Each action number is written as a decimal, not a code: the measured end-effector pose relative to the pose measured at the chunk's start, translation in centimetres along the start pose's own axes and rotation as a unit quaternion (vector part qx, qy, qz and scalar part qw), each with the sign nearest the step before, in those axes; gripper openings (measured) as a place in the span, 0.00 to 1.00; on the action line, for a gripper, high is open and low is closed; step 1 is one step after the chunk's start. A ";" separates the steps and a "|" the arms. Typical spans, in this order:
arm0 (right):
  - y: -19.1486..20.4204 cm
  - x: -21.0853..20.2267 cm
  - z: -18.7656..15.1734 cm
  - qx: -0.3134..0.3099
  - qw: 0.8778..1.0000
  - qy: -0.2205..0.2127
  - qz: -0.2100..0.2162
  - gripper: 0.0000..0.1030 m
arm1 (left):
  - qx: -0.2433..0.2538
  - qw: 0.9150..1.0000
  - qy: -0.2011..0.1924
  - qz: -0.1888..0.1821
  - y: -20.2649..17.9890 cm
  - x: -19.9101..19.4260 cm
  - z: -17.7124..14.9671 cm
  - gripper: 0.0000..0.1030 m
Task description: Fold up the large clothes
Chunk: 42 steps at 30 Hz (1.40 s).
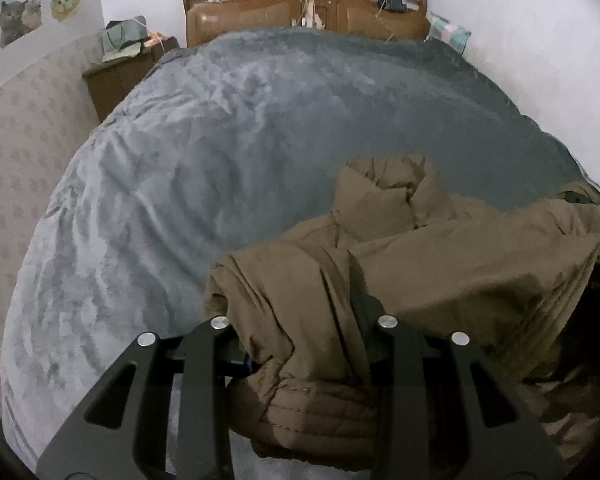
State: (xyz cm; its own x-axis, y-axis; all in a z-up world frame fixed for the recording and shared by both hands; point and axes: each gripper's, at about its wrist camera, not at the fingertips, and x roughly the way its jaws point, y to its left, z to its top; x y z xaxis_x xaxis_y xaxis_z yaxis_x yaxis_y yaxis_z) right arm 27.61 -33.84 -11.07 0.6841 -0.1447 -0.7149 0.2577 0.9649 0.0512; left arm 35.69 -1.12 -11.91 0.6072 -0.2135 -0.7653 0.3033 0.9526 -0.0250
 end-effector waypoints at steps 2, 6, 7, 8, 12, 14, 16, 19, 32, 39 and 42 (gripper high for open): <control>-0.4 1.5 -0.3 0.008 1.000 0.010 0.003 0.21 | -0.005 1.000 0.004 -0.002 0.2 1.0 0.1 0.33; -0.9 3.6 -0.7 0.015 1.000 0.024 0.006 0.21 | -0.015 1.000 0.013 -0.010 0.8 2.5 0.5 0.35; -0.9 3.9 -0.5 0.015 1.000 0.027 0.006 0.21 | -0.018 1.000 0.015 -0.013 0.9 2.7 0.7 0.35; -0.9 4.1 -0.4 0.016 0.999 0.031 0.006 0.21 | -0.022 0.999 0.018 -0.016 0.9 3.0 1.1 0.37; -0.9 3.4 0.6 0.018 0.999 0.038 0.018 0.28 | -0.040 0.998 0.030 -0.035 0.9 3.1 1.7 0.51; -1.2 2.7 0.9 0.029 0.998 0.043 0.036 0.38 | -0.037 0.998 0.028 -0.047 0.4 2.2 2.0 0.69; -1.5 1.7 1.3 0.043 0.997 0.039 0.051 0.47 | -0.030 0.998 0.023 -0.046 -0.2 1.4 2.4 0.78; -2.2 0.0 2.0 0.070 0.994 0.026 0.079 0.60 | -0.029 0.998 0.018 -0.052 -0.8 -0.2 3.4 0.86; -3.0 -4.7 4.3 0.048 0.998 -0.044 0.009 0.76 | -0.064 0.997 -0.033 0.002 2.2 -5.1 7.9 0.97; -2.9 -6.7 -1.1 -0.003 0.999 -0.025 -0.036 0.76 | -0.050 0.997 -0.021 0.048 4.1 -6.6 0.1 0.97; -3.6 -7.7 -3.9 0.003 0.999 -0.015 -0.051 0.76 | -0.071 0.997 -0.017 0.036 5.3 -7.6 -3.2 0.97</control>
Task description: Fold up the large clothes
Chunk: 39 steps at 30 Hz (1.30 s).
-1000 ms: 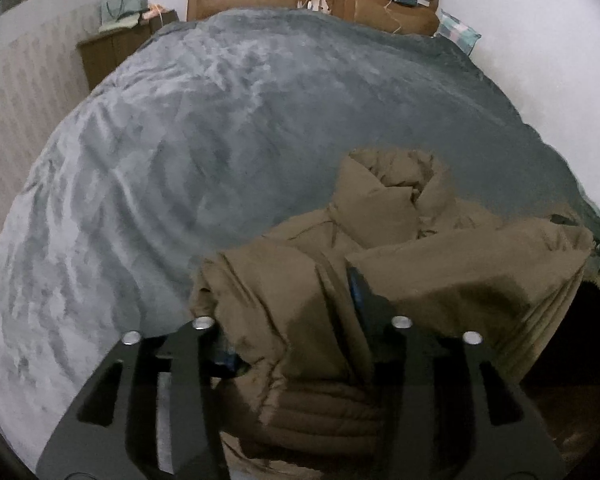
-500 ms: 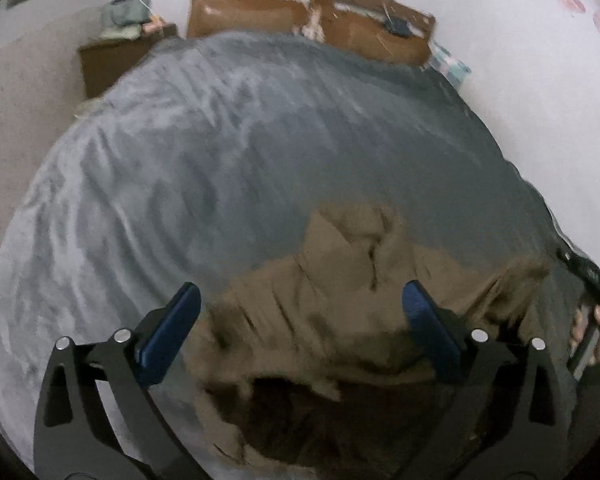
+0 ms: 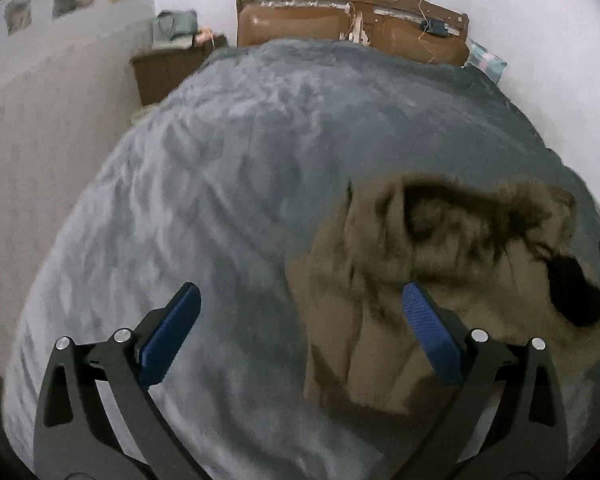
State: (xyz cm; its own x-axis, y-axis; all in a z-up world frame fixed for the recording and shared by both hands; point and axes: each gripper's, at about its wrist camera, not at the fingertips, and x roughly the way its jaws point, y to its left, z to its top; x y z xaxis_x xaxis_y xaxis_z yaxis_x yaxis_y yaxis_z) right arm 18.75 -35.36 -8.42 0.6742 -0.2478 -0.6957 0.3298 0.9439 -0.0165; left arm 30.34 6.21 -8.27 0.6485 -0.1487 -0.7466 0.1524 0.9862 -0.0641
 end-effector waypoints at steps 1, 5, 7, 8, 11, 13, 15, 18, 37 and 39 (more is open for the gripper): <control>-0.2 -0.2 -0.6 0.001 1.000 0.003 -0.002 0.76 | -0.009 1.000 0.002 -0.005 0.5 -0.3 -1.5 0.97; -0.1 -1.0 -3.2 -0.005 1.000 0.011 0.006 0.76 | -0.011 1.000 0.019 -0.018 0.4 0.4 -4.8 0.97; 0.4 -0.5 -4.1 -0.009 1.000 0.022 0.010 0.76 | 0.005 0.999 0.031 -0.009 -0.8 1.5 -6.1 0.97; 0.7 -0.1 -4.4 -0.014 0.999 0.027 0.011 0.76 | 0.015 0.999 0.034 -0.006 -1.4 2.0 -6.6 0.97; 2.2 1.2 -4.7 -0.033 0.999 0.034 0.007 0.76 | 0.042 0.998 0.043 0.016 -3.9 4.2 -7.3 0.97; 2.7 1.8 -4.4 -0.043 0.999 0.029 0.006 0.76 | 0.041 0.998 0.048 0.003 -5.2 5.5 -6.8 0.97; 2.9 2.7 -3.5 -0.044 0.999 0.027 0.017 0.76 | 0.037 0.998 0.053 -0.006 -6.2 6.5 -5.9 0.97; 2.8 5.1 -2.0 -0.038 0.998 0.040 0.029 0.76 | 0.038 0.997 0.061 0.002 -7.1 8.8 -3.8 0.97; 2.6 10.7 2.3 -0.024 1.000 0.009 -0.004 0.15 | -0.007 0.993 0.114 0.010 -5.4 15.6 1.0 0.23; 2.4 9.2 4.6 -0.003 0.999 -0.043 0.001 0.14 | -0.018 0.994 0.105 0.016 -4.9 14.8 0.5 0.20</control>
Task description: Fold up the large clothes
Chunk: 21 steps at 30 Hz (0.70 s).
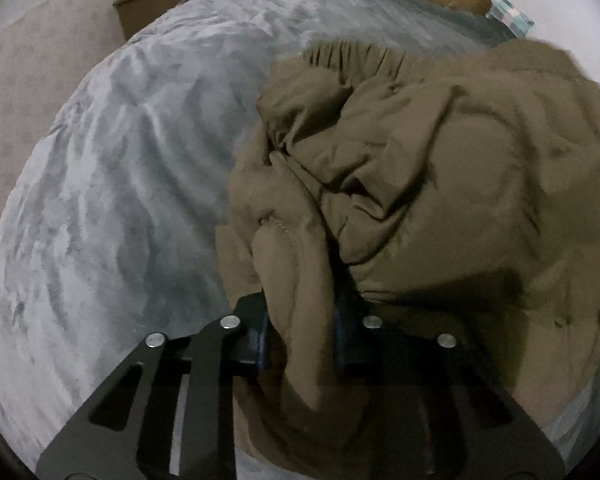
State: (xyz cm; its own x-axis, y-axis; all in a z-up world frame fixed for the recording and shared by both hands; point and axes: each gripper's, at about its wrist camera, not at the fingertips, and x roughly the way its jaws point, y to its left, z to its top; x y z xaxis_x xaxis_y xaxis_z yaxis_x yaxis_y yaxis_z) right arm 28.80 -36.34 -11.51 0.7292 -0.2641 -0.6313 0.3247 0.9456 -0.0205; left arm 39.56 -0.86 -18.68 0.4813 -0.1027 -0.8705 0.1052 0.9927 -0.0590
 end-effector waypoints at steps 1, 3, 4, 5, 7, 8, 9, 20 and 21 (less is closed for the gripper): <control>-0.1 -0.9 1.2 0.010 0.999 -0.034 0.003 0.14 | -0.005 1.000 -0.004 0.002 -0.2 -0.1 -0.2 0.20; -0.4 -2.7 2.7 0.040 0.995 -0.095 0.014 0.14 | -0.016 1.000 -0.008 0.005 0.6 -0.2 -0.5 0.19; -0.5 -2.7 3.1 0.052 0.993 -0.104 0.016 0.14 | -0.018 1.000 -0.007 0.004 0.0 0.2 -0.3 0.19; -0.5 -2.0 3.3 0.054 0.994 -0.095 0.013 0.14 | -0.020 1.000 -0.005 0.002 -0.2 0.3 -0.4 0.19; -0.9 0.5 3.0 0.058 0.997 -0.050 -0.004 0.14 | -0.020 1.000 -0.001 0.003 -1.0 0.4 -0.6 0.19; -1.4 2.6 2.2 0.062 0.998 -0.008 -0.014 0.14 | -0.018 1.000 -0.001 0.004 -1.2 0.5 -0.4 0.19; -1.8 4.2 1.3 0.068 0.997 0.027 -0.023 0.14 | -0.015 1.000 0.000 0.004 -1.0 0.7 -0.3 0.19; -1.9 2.3 -2.2 0.025 0.995 0.086 -0.047 0.72 | -0.028 1.000 -0.007 0.005 -1.3 -0.5 -1.0 0.34; -1.9 1.2 -2.5 0.024 0.995 0.081 -0.049 0.73 | -0.033 0.999 -0.013 0.006 -0.9 -0.8 -1.7 0.38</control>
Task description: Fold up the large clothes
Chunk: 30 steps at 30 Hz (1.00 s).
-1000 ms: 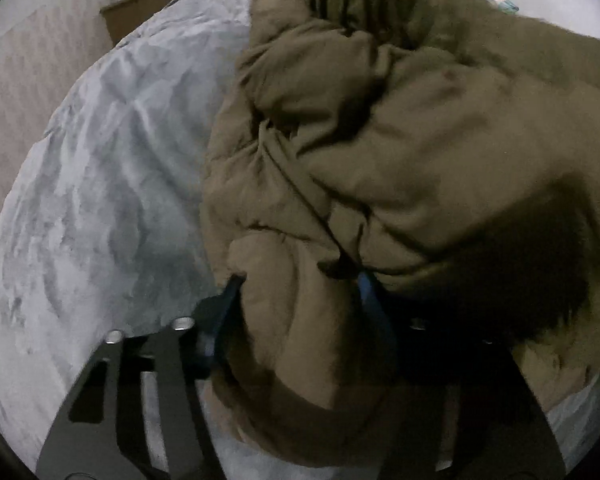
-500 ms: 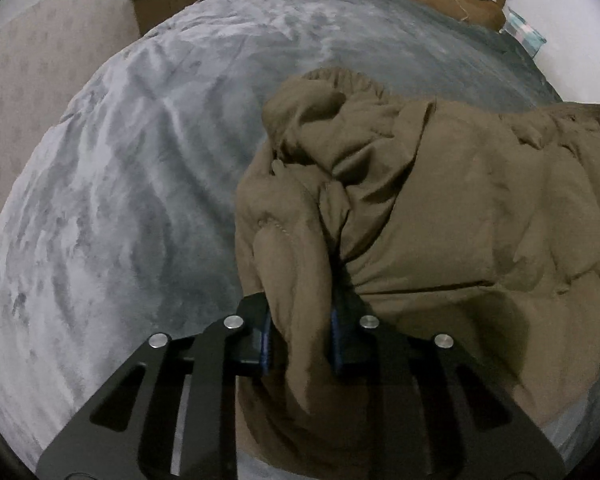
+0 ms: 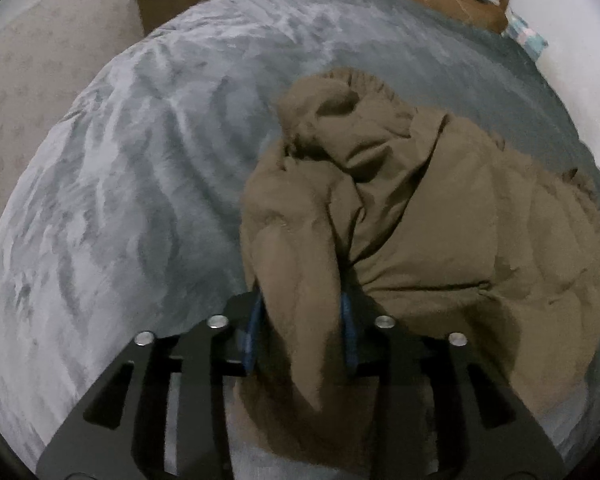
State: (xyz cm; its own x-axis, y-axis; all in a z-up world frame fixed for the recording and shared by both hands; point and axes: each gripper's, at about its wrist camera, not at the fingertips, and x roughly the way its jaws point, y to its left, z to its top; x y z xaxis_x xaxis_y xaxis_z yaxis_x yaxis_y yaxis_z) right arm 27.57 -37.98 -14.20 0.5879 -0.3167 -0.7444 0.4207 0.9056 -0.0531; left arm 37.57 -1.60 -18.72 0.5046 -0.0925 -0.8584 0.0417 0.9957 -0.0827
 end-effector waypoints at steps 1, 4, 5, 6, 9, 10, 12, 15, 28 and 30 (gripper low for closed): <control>-0.3 -0.7 -0.4 -0.003 1.000 -0.006 -0.004 0.75 | -0.009 1.000 -0.007 0.006 0.4 -0.7 -0.5 0.53; 0.1 -2.4 -1.8 -0.025 0.999 -0.024 -0.019 0.77 | -0.022 0.999 -0.038 0.021 0.6 -2.9 -1.7 0.92; 0.2 -2.9 -2.4 -0.032 0.999 -0.027 -0.030 0.77 | -0.022 0.998 -0.048 0.032 0.5 -3.7 -2.0 0.95; 0.3 -3.2 -2.9 -0.036 0.998 -0.028 -0.034 0.77 | -0.015 0.997 -0.057 0.043 0.1 -4.4 -2.2 0.95; 0.6 -3.8 -3.5 -0.032 0.998 -0.039 -0.029 0.77 | 0.000 0.998 -0.057 0.040 -1.1 -5.3 -2.0 0.95; 0.5 -4.1 -3.7 -0.026 0.998 -0.042 -0.026 0.77 | 0.005 0.998 -0.060 0.033 -1.6 -5.8 -1.9 0.95; 0.8 -4.2 -3.7 -0.008 0.999 -0.046 -0.006 0.76 | 0.014 0.997 -0.071 0.025 -2.0 -6.5 -1.9 0.86; 1.6 -3.2 -3.9 -0.005 0.999 -0.028 0.013 0.35 | 0.019 0.998 -0.055 0.023 -3.0 -5.4 -1.6 0.18; 6.0 4.1 -4.8 -0.070 0.995 0.071 0.024 0.05 | 0.057 0.995 0.022 0.074 -3.3 2.8 -2.6 0.00; 6.3 5.3 -4.7 -0.070 0.993 0.089 0.024 0.05 | 0.056 0.996 0.029 0.067 -3.2 3.6 -2.5 0.00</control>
State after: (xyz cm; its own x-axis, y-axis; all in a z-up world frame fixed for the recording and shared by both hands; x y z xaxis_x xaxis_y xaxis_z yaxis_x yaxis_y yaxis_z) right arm 30.02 -32.66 -21.63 0.4680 -0.2277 -0.8539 0.2877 0.9529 -0.0964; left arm 37.04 -5.10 -22.80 0.4608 0.0449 -0.8864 0.0748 0.9932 0.0891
